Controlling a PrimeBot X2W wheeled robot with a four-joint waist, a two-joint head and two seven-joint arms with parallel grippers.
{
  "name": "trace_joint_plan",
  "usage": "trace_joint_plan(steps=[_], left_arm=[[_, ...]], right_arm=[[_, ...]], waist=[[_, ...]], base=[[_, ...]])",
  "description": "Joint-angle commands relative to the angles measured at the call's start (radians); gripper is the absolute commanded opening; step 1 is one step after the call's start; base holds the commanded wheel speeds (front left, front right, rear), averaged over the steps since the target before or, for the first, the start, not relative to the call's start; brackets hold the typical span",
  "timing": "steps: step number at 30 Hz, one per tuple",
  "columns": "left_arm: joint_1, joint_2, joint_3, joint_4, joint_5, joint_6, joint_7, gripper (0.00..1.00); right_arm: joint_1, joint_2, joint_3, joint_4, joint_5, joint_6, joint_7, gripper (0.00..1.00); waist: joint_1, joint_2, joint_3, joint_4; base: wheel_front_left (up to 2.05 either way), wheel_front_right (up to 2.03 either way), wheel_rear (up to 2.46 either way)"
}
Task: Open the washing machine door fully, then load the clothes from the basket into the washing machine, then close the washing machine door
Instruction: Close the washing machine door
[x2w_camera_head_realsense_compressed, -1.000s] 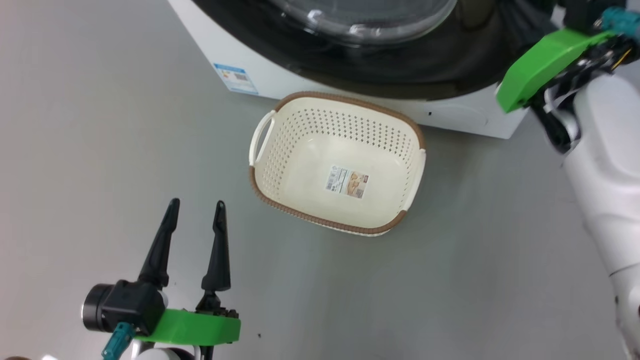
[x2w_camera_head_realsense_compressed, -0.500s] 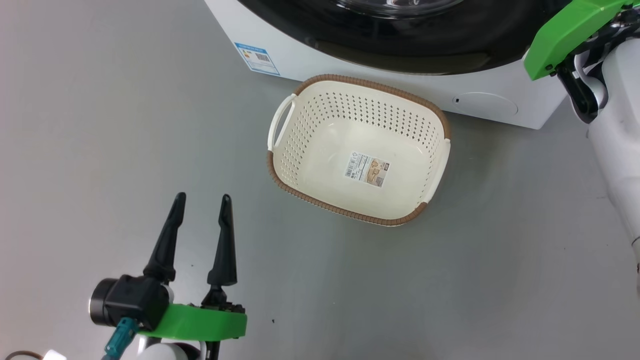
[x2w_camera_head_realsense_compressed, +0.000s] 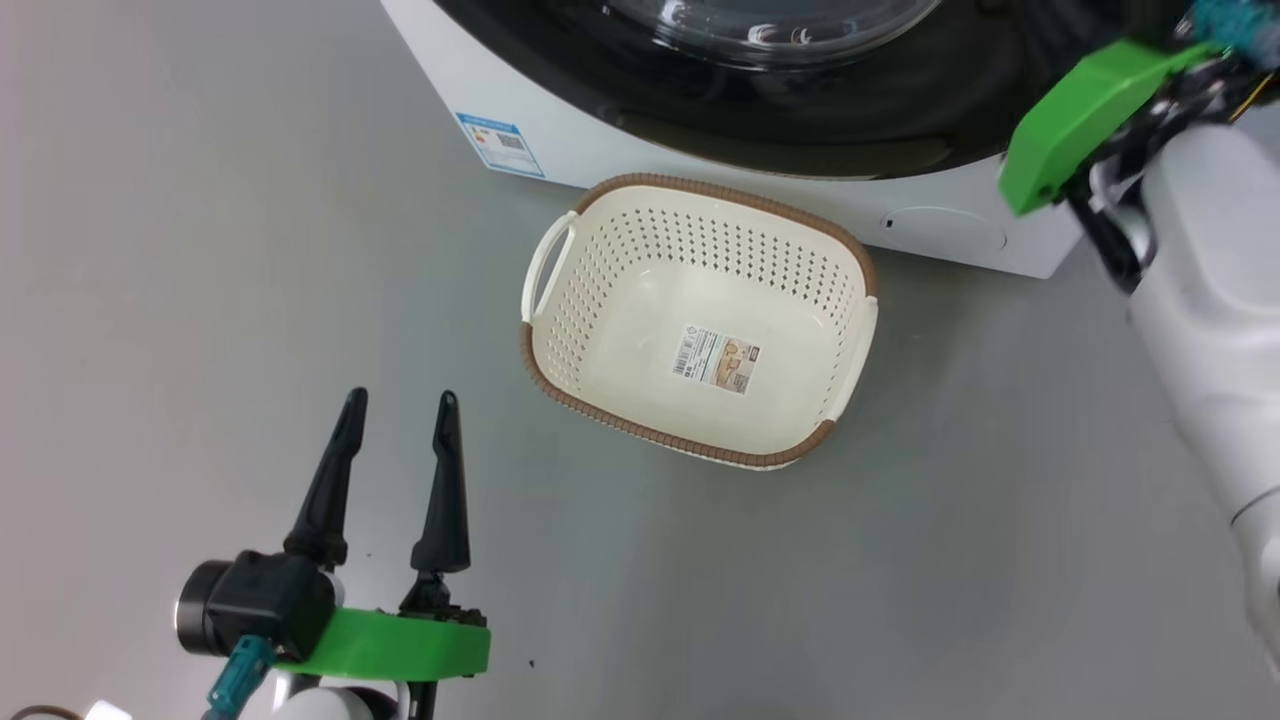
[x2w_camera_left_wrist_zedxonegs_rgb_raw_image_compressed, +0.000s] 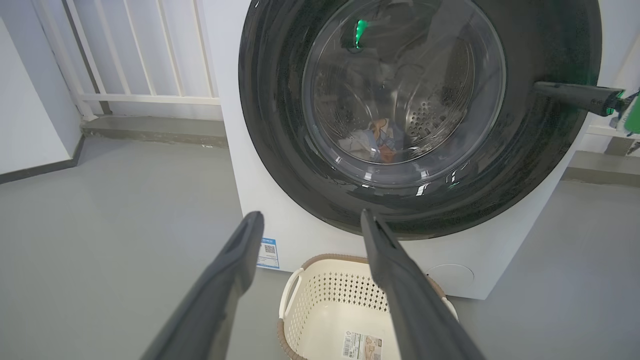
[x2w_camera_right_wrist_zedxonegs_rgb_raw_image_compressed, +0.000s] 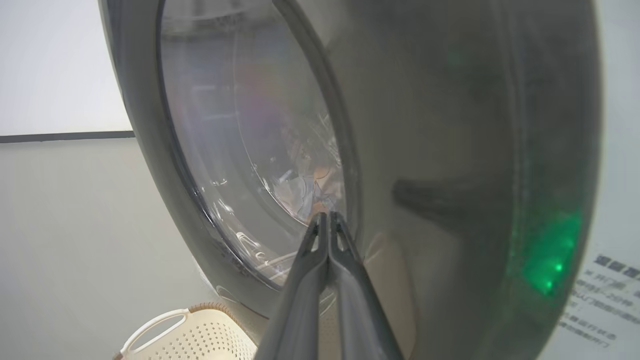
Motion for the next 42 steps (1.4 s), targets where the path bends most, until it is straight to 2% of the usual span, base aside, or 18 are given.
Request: trace_joint_plan(steps=[1,7,15,16,17,18,19,20,31,42], left_arm=[[-0.009,0.017,0.038,-0.014,0.003,0.000,-0.009,1.00],[0.004,0.017,0.052,0.003,0.022,-0.016,-0.009,1.00],[0.026,0.017,0.081,0.027,0.053,-0.041,-0.009,1.00],[0.027,0.018,0.085,0.028,0.055,-0.044,-0.009,1.00],[0.029,0.018,0.089,0.029,0.058,-0.046,-0.009,1.00],[0.031,0.018,0.092,0.031,0.058,-0.048,-0.009,1.00],[0.032,0.018,0.096,0.032,0.059,-0.050,-0.009,1.00],[0.034,0.018,0.099,0.033,0.062,-0.052,-0.009,1.00],[0.066,0.036,0.122,0.063,0.069,-0.067,-0.009,1.00],[0.084,0.058,0.132,0.084,0.061,-0.069,-0.009,1.00]], right_arm=[[0.037,0.030,0.016,-0.027,0.015,0.001,-0.009,0.00],[0.158,0.035,0.033,-0.129,0.050,0.001,-0.012,0.00],[0.423,0.031,-0.051,-0.412,0.027,0.001,-0.013,0.00],[0.450,0.033,-0.062,-0.437,0.023,0.001,-0.013,0.07],[0.477,0.034,-0.076,-0.463,0.015,0.001,-0.013,0.20],[0.505,0.037,-0.087,-0.487,0.010,0.001,-0.013,0.41],[0.531,0.039,-0.098,-0.509,0.004,0.001,-0.013,0.83],[0.557,0.042,-0.113,-0.531,-0.001,0.001,-0.013,1.00],[0.810,0.124,-0.262,-0.706,-0.052,0.001,0.027,1.00],[0.998,0.192,-0.381,-0.843,-0.094,0.001,0.078,1.00]], waist=[[0.0001,0.0000,-0.014,-0.012],[0.0001,0.0000,-0.053,-0.043],[0.0001,0.0000,-0.118,-0.110],[0.0001,0.0000,-0.123,-0.117],[0.0001,0.0000,-0.129,-0.124],[0.0001,0.0000,-0.133,-0.130],[0.0001,0.0000,-0.137,-0.136],[0.0001,0.0000,-0.142,-0.141],[0.0001,0.0000,-0.214,-0.206],[0.0001,0.0000,-0.260,-0.286]], base=[[0.00,0.00,0.00],[0.00,0.00,0.00],[0.00,0.00,0.00],[0.00,0.00,0.00],[0.00,0.00,0.00],[0.00,0.00,0.00],[0.00,0.00,0.00],[0.00,0.00,0.00],[0.00,0.00,0.00],[0.00,0.00,0.00]])
